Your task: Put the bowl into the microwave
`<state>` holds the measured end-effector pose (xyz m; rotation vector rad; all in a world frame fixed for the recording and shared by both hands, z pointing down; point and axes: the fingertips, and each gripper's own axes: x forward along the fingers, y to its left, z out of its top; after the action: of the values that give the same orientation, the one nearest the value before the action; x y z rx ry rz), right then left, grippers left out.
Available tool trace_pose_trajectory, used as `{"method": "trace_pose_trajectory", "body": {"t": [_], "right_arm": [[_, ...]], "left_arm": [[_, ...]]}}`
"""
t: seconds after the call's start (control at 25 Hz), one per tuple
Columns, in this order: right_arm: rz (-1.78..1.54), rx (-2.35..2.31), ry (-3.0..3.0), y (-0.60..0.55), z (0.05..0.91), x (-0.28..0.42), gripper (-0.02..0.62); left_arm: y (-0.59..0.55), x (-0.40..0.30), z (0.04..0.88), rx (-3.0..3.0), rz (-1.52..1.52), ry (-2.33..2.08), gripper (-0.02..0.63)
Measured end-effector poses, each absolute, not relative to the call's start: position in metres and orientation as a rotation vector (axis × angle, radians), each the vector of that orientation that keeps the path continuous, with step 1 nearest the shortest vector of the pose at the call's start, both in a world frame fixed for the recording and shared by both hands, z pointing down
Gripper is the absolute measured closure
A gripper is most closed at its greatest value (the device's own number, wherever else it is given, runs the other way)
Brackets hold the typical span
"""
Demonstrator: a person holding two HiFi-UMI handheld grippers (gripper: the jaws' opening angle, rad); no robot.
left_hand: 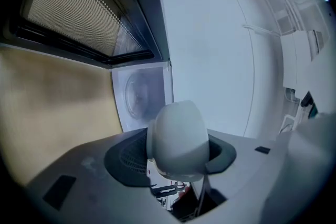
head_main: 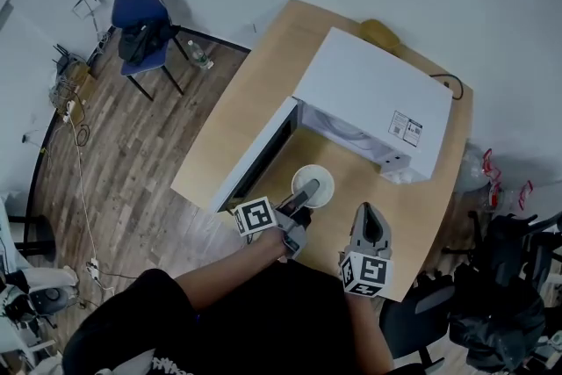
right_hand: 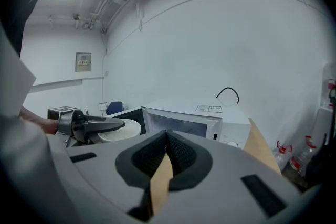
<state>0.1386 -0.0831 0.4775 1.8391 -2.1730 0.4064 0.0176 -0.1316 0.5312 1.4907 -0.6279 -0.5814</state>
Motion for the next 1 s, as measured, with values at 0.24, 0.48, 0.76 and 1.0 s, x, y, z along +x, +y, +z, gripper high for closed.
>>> {"method": "trace_pose_trajectory", "body": {"t": [0.24, 0.48, 0.76, 1.0], "right_arm": [[0.484, 1.838, -2.175, -0.109, 0.493, 0.159, 0.535], [0.501, 1.794, -2.188, -0.126, 0.509, 0.166, 0.535], [0.546, 1.74, -2.207, -0.137, 0.525, 0.169, 0.535], [0.553, 1.731, -2.217, -0.152, 0.53, 0.173, 0.535]], "left_arm": [[-0.174, 0.043, 0.562, 1.493, -0.539, -0.681, 0.379], [-0.213, 0.059, 0.586, 1.484, -0.572, -0.695, 0.379], [-0.251, 0.072, 0.619, 1.468, -0.536, -0.775, 0.379], [-0.277, 0.08, 0.648, 1.429, -0.518, -0.813, 0.379]]}}
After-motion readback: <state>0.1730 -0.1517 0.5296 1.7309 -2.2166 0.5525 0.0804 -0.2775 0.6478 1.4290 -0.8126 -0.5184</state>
